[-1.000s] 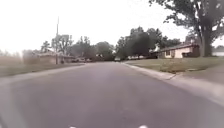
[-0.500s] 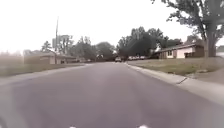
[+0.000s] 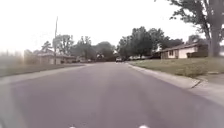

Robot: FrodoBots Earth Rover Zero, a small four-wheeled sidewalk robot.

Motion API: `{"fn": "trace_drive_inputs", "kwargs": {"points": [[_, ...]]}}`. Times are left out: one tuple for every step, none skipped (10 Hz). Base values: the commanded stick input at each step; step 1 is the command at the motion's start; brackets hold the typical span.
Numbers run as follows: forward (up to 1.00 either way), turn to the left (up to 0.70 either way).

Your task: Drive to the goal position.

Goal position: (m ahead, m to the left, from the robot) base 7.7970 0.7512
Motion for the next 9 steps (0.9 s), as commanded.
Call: {"fn": "trace_drive_inputs", "kwargs": {"points": [[1.0,0.0],[1.0,0.0],[1.0,0.0],[1.0,0.0],[1.0,0.0],[1.0,-0.01],[1.0,-0.15],[1.0,-0.38],[1.0,-0.04]]}}
